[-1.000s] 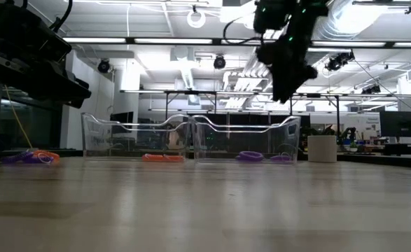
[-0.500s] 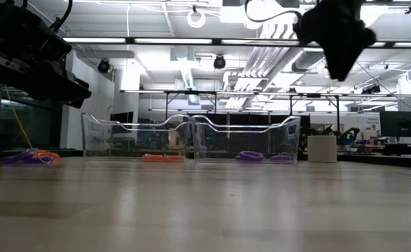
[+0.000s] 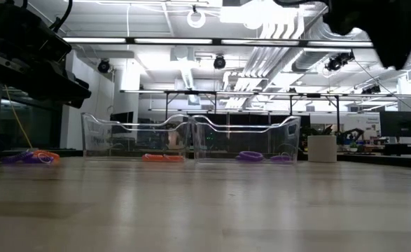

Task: Sort spring keychains
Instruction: Put the orange spring keychain into the left transparent bin

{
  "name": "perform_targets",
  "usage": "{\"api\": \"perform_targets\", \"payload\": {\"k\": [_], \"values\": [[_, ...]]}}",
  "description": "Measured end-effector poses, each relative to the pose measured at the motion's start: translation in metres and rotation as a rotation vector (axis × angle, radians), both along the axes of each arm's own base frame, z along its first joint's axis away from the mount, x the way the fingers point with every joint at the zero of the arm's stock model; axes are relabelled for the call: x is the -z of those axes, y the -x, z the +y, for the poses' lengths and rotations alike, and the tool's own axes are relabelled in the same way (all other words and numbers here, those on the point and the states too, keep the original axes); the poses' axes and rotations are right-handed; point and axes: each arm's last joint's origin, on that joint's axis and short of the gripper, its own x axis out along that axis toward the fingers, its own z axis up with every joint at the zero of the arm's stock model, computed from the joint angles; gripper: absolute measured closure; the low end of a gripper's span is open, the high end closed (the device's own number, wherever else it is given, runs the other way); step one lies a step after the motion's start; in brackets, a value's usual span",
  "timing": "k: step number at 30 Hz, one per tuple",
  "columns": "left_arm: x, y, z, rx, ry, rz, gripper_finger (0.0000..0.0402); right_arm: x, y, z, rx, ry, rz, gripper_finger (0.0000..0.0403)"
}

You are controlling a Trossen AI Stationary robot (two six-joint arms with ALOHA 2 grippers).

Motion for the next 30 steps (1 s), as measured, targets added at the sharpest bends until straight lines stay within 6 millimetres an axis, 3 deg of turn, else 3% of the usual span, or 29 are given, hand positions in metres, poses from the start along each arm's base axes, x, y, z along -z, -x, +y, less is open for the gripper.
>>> {"api": "perform_targets", "payload": {"k": [11, 18, 30], "values": [[0.0, 0.0, 0.0, 0.0, 0.0, 0.0, 0.04, 0.054, 0.007, 0.059, 0.211, -0.249, -0.033, 0.0252], [0.0, 0.0, 0.0, 0.0, 0.0, 0.0, 0.04, 0.085, 0.031, 0.093, 0.232, -0.314, 0.001, 0.0252], [0.0, 0.0, 0.0, 0.0, 0.0, 0.0, 0.04, 0.113, 0.059, 0.118, 0.226, -0.355, 0.017, 0.0252]]}}
